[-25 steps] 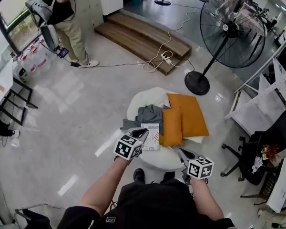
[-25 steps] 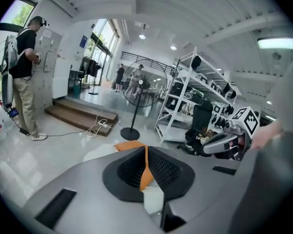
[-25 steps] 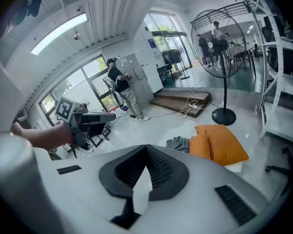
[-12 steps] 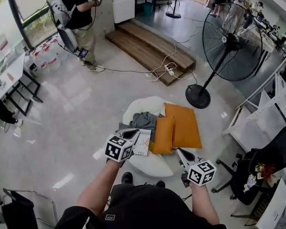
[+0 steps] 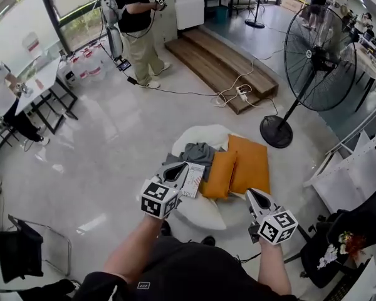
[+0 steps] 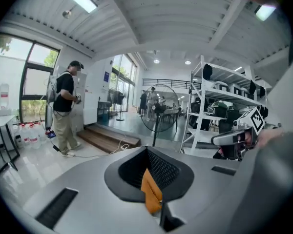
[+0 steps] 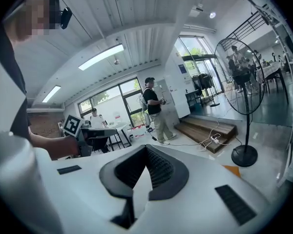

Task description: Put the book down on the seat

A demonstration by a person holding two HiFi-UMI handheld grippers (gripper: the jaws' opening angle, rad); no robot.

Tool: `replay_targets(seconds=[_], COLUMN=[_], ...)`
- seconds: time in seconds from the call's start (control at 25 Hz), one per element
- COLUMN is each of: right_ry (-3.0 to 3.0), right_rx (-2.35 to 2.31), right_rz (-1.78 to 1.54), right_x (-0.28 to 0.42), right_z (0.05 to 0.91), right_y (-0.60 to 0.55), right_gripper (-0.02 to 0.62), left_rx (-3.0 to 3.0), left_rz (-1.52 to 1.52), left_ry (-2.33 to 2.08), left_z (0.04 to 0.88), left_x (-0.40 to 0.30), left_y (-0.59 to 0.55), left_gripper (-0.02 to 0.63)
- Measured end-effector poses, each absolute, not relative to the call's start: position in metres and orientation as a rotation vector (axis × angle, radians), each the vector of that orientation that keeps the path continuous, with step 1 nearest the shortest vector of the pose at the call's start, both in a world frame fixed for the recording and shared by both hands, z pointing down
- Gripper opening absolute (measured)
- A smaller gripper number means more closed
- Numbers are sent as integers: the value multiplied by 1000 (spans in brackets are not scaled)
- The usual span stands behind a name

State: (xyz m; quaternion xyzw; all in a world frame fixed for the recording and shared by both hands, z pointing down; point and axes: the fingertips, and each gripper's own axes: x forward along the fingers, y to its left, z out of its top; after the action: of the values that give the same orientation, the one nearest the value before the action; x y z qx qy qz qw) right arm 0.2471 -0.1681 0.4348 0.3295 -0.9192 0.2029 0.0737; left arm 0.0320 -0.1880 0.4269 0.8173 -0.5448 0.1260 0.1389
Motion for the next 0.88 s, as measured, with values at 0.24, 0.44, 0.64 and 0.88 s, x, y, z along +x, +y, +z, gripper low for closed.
replay_targets(seconds=[0.24, 0.44, 0.64, 0.88], right_ry=[-2811, -2845, -2901, -2920], right_rx=[975, 982, 974, 995], right_rz=[572, 497, 339, 249], right_x=[246, 235, 206, 191], right_z=[417, 392, 349, 332], right_y=[-174, -178, -177, -182], right_gripper=[14, 14, 14, 14], left_rx=[2384, 2526, 2608, 2536], left_rz=[295, 368, 377, 254], left_ry=[-1647, -1632, -1683, -1682], left_z=[396, 369, 333, 329], left_x=[22, 26, 9, -13], left_y=[-179, -174, -176, -182], left_gripper=[3, 5, 5, 3])
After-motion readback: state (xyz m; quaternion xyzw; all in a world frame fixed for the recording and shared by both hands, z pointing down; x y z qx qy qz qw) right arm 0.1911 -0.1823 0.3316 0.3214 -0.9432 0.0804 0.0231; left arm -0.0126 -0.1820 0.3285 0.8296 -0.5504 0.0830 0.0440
